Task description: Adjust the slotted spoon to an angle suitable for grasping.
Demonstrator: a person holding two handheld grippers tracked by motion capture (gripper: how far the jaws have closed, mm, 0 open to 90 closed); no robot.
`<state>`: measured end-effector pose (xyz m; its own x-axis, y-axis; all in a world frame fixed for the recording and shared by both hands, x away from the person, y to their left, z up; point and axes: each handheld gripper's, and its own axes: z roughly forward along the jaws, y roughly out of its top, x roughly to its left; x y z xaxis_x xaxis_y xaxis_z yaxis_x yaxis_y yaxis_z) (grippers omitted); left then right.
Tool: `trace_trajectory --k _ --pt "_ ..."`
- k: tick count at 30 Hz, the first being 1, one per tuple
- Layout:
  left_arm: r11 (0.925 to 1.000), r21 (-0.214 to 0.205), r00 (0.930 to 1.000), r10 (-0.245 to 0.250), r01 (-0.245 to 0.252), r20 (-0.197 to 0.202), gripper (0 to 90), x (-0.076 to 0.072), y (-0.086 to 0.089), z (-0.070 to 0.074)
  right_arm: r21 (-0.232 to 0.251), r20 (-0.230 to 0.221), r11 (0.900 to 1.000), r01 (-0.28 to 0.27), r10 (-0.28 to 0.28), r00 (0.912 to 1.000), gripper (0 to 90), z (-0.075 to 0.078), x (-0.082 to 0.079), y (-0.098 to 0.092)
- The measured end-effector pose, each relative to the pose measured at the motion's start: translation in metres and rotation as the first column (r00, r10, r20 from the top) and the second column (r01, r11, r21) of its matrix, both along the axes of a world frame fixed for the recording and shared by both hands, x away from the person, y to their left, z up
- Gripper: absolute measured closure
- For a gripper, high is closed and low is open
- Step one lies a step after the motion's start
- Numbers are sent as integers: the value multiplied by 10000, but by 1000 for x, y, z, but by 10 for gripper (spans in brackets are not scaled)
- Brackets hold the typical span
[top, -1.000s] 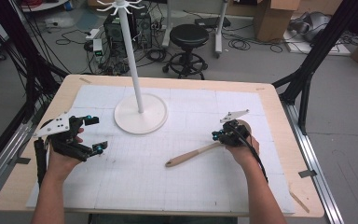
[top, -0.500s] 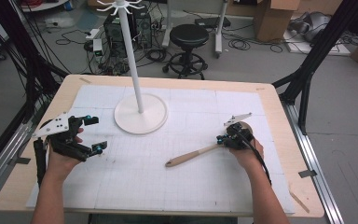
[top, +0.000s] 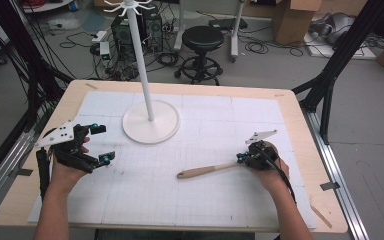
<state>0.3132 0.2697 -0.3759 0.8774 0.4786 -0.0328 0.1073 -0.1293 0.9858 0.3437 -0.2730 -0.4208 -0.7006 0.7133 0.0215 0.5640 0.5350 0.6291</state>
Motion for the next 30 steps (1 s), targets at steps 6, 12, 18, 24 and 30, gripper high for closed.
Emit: trace_trajectory --k 6,12,18,24,30 --pt "10000 12 10000 -8 8 4 18 0 0 0 28 50 9998 -177 177 9998 900 0 -14 -2" --pt "10000 -9 10000 -5 5 -5 18 0 0 0 277 74 9996 -104 102 9999 899 -2 -21 -5" --pt "10000 14 10000 -7 7 -21 18 0 -1 0 462 502 9972 -580 557 9972 898 6 -24 9" --pt "10000 -3 10000 2 -2 4 18 0 0 0 647 862 9806 -1850 1792 9800 898 21 -32 49" --pt "10000 -82 10000 23 -23 59 18 -1 2 1 580 810 9548 -2914 2864 9547 897 22 -40 88"
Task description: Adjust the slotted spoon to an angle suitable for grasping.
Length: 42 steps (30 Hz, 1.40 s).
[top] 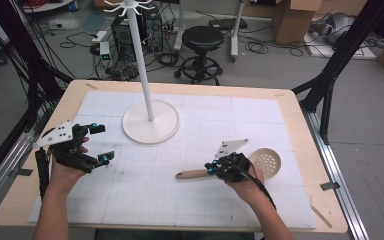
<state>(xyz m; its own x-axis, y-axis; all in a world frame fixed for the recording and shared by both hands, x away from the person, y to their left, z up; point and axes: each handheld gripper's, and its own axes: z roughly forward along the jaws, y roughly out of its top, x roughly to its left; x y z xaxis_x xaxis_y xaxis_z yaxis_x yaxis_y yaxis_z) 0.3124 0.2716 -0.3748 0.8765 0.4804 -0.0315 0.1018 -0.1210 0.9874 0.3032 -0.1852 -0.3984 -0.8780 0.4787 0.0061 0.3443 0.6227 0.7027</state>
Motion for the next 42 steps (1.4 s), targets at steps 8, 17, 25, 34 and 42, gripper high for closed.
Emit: trace_trajectory --k 8,17,25,34,42 --pt "10000 -46 10000 16 -16 36 18 0 1 1 -426 -242 9949 -910 900 9956 897 -11 -6 32" --pt "10000 -58 10000 8 -8 50 18 0 2 1 -1217 -544 9854 -1192 1133 9921 899 -29 -1 48" --pt "10000 -79 10000 -3 4 37 18 0 2 1 -972 -426 9935 -597 558 9975 899 -32 13 48" --pt "10000 -37 10000 9 -9 8 18 0 1 0 -641 -453 9976 254 -283 9986 899 -35 30 42" --pt "10000 -2 10000 -26 26 6 18 1 0 0 -532 -485 9970 555 -581 9971 898 -36 37 38"
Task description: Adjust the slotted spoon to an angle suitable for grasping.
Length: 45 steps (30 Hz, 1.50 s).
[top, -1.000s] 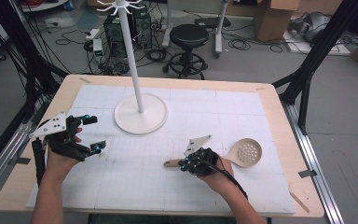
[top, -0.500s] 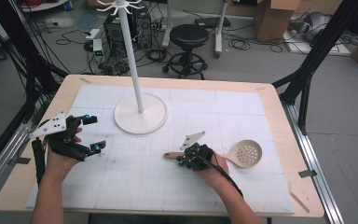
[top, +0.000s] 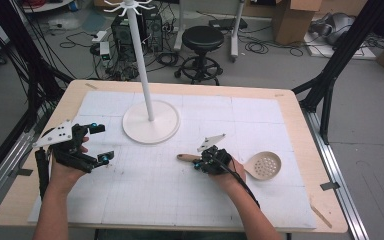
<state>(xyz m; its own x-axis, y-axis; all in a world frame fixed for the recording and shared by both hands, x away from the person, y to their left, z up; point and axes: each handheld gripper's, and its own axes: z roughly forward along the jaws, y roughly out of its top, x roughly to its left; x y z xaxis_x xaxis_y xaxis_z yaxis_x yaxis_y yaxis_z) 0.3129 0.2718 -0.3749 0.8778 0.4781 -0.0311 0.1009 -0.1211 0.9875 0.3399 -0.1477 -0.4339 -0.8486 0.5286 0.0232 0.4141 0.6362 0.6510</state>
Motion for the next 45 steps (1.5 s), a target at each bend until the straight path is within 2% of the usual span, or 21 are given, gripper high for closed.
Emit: trace_trajectory --k 3,5,6,8,10,14,15,21,25,26,30,32,39,45 --pt "10000 -6 10000 1 -1 -9 18 0 0 0 20 11 10000 44 -44 10000 895 1 -1 -1" --pt "10000 -26 10000 -12 12 -5 18 0 0 0 525 189 9986 43 -53 9998 866 9 -4 -6" --pt "10000 -31 10000 -14 14 -6 18 0 0 0 525 189 9986 43 -53 9998 866 9 -4 -6" --pt "10000 -30 10000 -11 11 -25 18 0 0 0 914 434 9958 17 -57 9990 845 20 -8 -14" --pt "10000 -13 10000 -11 11 -26 18 0 0 0 1034 523 9946 43 -98 9986 843 24 -9 -18" --pt "10000 -41 10000 -12 12 -6 18 0 0 0 1672 936 9859 82 -241 9953 790 39 -15 -35" --pt "10000 -43 10000 -11 11 -2 18 0 0 0 1985 1041 9800 158 -371 9939 783 44 -18 -43" --pt "10000 -15 10000 -37 37 -18 18 0 -2 0 2761 1619 9609 223 -693 9844 725 61 -31 -67" --pt "10000 -53 10000 -45 45 -15 18 0 -2 0 3414 1894 9396 249 -947 9773 653 68 -41 -82" --pt "10000 -64 10000 -47 47 -22 18 0 -2 0 3574 2051 9337 236 -1031 9733 633 69 -43 -87" --pt "10000 -8 9999 -90 90 -52 18 1 -4 -1 3893 2307 9206 300 -1289 9644 591 72 -48 -97" --pt "9999 -1 9999 -117 117 -48 18 1 -5 -1 4109 2269 9110 347 -1391 9639 573 74 -49 -102" --pt "9999 60 9999 -142 142 -7 18 0 -7 2 4318 2672 9016 256 -1550 9511 470 78 -50 -111" --pt "9999 54 9999 -144 144 -6 18 -3 -7 3 4638 2713 8853 336 -1781 9459 367 78 -45 -118"
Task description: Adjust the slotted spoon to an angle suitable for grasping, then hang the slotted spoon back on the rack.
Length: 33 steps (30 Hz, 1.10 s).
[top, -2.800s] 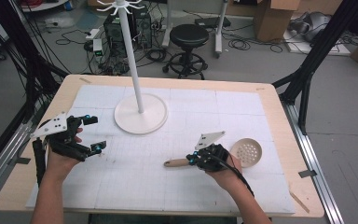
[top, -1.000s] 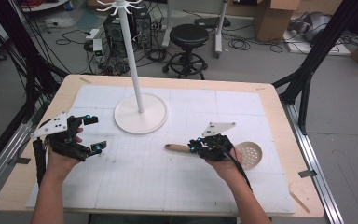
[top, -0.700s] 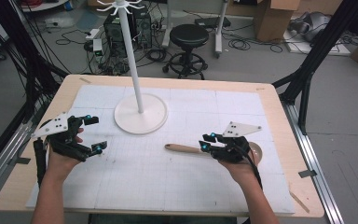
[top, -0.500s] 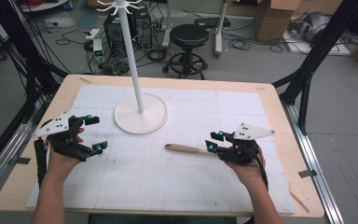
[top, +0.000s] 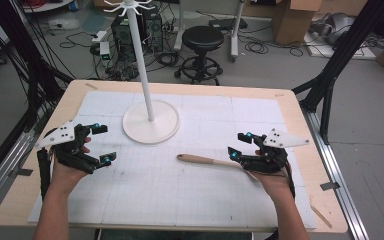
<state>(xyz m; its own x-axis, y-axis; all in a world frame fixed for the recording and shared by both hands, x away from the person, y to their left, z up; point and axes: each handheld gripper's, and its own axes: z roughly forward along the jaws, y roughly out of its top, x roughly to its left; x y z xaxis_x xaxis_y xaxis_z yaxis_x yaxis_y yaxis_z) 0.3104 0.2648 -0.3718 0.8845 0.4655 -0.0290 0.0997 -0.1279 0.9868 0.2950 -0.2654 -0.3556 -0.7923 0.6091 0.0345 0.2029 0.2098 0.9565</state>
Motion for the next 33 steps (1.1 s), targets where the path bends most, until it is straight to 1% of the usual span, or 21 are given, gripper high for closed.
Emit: trace_trajectory --k 3,5,7,10,13,15,16,21,22,24,28,29,33 --pt "10000 12 10000 -32 32 14 18 0 -1 0 126 51 9999 -28 28 10000 339 1 1 -3" --pt "10000 47 10000 -64 64 -6 18 0 -1 0 181 89 9998 86 -88 9999 310 2 2 -5" --pt "10000 58 10000 -66 66 -18 18 -1 -2 0 333 121 9994 88 -92 9999 290 3 1 -7" --pt "9999 43 9999 -131 132 -45 18 0 -3 -1 496 261 9986 203 -216 9994 252 6 0 -10" --pt "9998 109 9999 -162 163 -48 18 0 -4 -1 572 302 9980 282 -300 9991 214 6 0 -11" --pt "9998 112 9999 -137 138 -46 18 0 -4 -1 573 221 9981 217 -230 9995 202 6 0 -11" --pt "9999 93 9999 -144 144 -35 18 0 -4 -1 533 253 9982 270 -283 9993 199 5 1 -11" --pt "9999 42 9999 -144 143 54 18 -2 -3 2 463 152 9988 167 -175 9997 198 3 1 -9" --pt "9999 55 9999 -151 150 47 18 -2 -4 2 468 97 9988 140 -144 9998 196 3 1 -8" --pt "9998 115 9998 -179 179 25 18 -2 -5 2 505 136 9986 143 -150 9998 194 3 1 -9" --pt "9997 45 9997 -257 257 2 18 0 -6 1 489 170 9987 169 -177 9997 193 5 0 -10" --pt "9997 50 9997 -252 252 -5 18 1 -6 0 467 219 9988 143 -153 9996 193 6 0 -10" --pt "9996 117 9997 -257 258 -53 18 2 -5 -1 463 186 9987 201 -209 9996 193 6 2 -12"
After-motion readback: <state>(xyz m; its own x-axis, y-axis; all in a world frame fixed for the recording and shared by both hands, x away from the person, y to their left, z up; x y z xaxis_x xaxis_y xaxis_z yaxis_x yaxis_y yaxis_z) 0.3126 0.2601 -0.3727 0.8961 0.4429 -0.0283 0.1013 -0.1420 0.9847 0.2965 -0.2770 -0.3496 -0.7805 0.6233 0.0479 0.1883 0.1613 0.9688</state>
